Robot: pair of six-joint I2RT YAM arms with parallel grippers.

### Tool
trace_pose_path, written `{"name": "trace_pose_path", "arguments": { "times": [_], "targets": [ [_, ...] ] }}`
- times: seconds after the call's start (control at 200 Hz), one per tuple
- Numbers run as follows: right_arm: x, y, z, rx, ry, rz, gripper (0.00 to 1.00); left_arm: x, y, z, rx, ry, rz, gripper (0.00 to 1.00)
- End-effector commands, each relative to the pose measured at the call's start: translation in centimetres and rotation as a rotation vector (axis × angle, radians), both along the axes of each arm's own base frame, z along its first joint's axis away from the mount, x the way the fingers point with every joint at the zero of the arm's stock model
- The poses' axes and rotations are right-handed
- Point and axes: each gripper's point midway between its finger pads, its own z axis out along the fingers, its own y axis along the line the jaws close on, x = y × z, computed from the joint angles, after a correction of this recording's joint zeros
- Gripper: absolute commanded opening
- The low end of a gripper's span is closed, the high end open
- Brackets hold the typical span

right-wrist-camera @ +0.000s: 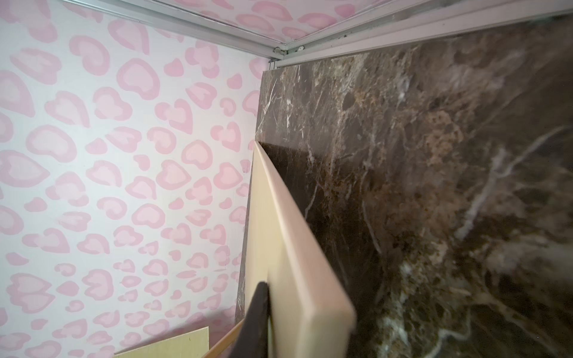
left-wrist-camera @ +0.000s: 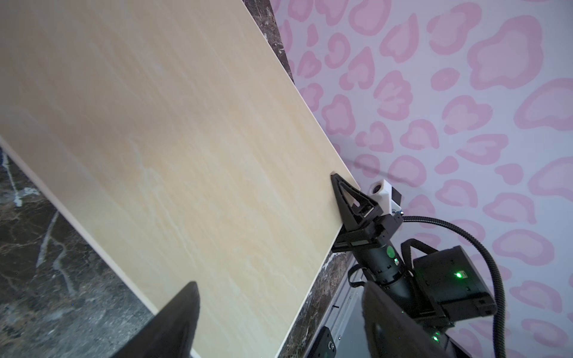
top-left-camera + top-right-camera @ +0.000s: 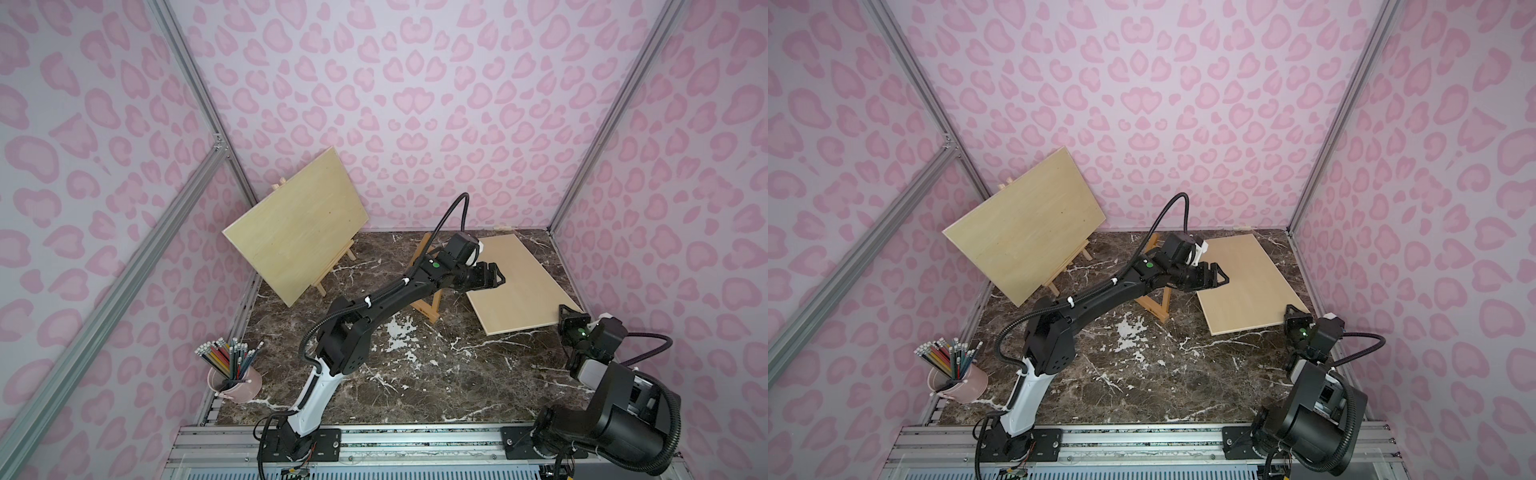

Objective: Disassemble the easel
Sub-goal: Place the drawing board at the corner of the board.

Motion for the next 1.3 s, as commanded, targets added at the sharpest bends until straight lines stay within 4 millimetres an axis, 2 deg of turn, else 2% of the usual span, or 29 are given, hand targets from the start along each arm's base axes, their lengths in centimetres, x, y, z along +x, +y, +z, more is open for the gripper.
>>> {"name": "trace_pose_path", "arguments": {
  "times": [0.0,0.065,0.12,0.16,0.225,0.3,0.505,0.605,0.705,0.755,0.83,1.09,1.21,1.295],
  "targets": [
    [-3.5,0.1,-5.4,-0.114,0.255,0.006,0.11,0.1,-0.3,1.5,-0.043,-0.035,-0.011,0.84],
    [-4.4,-0.2,-5.6,-0.11,0.267,-0.033,0.16,0.1,-0.3,1.5,-0.046,-0.036,-0.01,0.84],
    [-5.3,-0.6,-6.0,-0.088,0.27,-0.077,0.16,0.0,-0.3,1.4,-0.044,-0.032,-0.011,0.84],
    [-5.9,-0.8,-6.3,-0.071,0.272,-0.107,0.12,0.0,-0.3,1.4,-0.045,-0.032,-0.012,0.84],
    [-6.7,-1.1,-6.5,-0.045,0.262,-0.15,0.0,0.0,-0.3,1.3,-0.046,-0.029,-0.011,0.84],
    [-7.6,-1.7,-6.6,-0.037,0.254,-0.209,0.0,-0.1,-0.3,1.3,-0.049,-0.029,-0.009,0.84],
    [-10.0,-4.0,-4.8,-0.081,0.203,-0.419,0.0,-0.1,-0.2,0.9,-0.047,-0.02,-0.007,0.84],
    [-10.8,-4.7,-4.3,-0.095,0.181,-0.493,0.03,-0.1,-0.3,0.5,-0.048,-0.013,-0.006,0.84],
    [-10.8,-4.9,-4.4,-0.11,0.198,-0.5,0.1,-0.2,-0.3,0.2,-0.046,-0.009,-0.009,0.84],
    [-10.6,-4.9,-4.7,-0.114,0.218,-0.488,0.18,-0.2,-0.3,0.2,-0.046,-0.008,-0.009,0.84],
    [-10.0,-4.8,-5.3,-0.116,0.245,-0.452,0.24,-0.3,-0.4,0.3,-0.048,-0.007,-0.011,0.84],
    [-7.8,-3.2,-8.1,-0.087,0.344,-0.288,0.34,-0.4,-0.1,0.3,-0.043,-0.002,-0.009,0.84],
    [-7.2,-2.5,-8.6,-0.11,0.392,-0.245,0.54,-0.6,0.1,0.3,-0.039,-0.001,-0.005,0.84],
    [-7.3,-2.5,-8.5,-0.122,0.402,-0.251,0.74,-0.5,0.3,0.3,-0.035,-0.003,0.0,0.84]
  ]
}}
